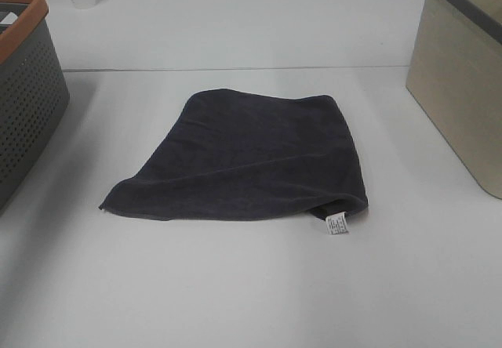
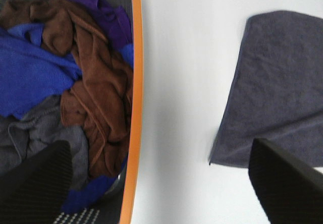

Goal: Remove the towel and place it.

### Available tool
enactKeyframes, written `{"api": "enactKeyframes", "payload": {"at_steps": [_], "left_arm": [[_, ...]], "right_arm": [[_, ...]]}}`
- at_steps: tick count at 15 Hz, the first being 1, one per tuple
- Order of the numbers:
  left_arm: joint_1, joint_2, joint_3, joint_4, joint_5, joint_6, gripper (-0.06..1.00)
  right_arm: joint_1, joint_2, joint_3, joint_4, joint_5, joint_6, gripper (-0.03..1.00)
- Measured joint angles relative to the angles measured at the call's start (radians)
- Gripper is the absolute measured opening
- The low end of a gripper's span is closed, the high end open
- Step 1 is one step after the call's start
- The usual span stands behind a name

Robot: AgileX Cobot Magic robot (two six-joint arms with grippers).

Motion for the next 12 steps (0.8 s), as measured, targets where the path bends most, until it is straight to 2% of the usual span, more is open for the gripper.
{"api": "enactKeyframes", "payload": {"at_steps": [3,5,11,12], "left_arm": [[0.000,-0.250,0.277,0.000,-0.158,-0.012,0.88],[0.000,-0.371,0.391,0.000,-0.201,-0.022,0.88],[0.000,-0.746,0.722,0.022,-0.221,-0.067,0.88],[0.000,-0.873,0.815,0.023,-0.227,-0.082,0.88]], "right_arm": [[0.000,-0.117,0.092,0.026,0.001,-0.002,0.76],[0.000,-0.174,0.158,0.027,0.001,-0.002,0.76],[0.000,-0.493,0.538,0.049,-0.014,-0.012,0.76],[0.000,-0.608,0.664,0.050,-0.034,-0.012,0.76]]}}
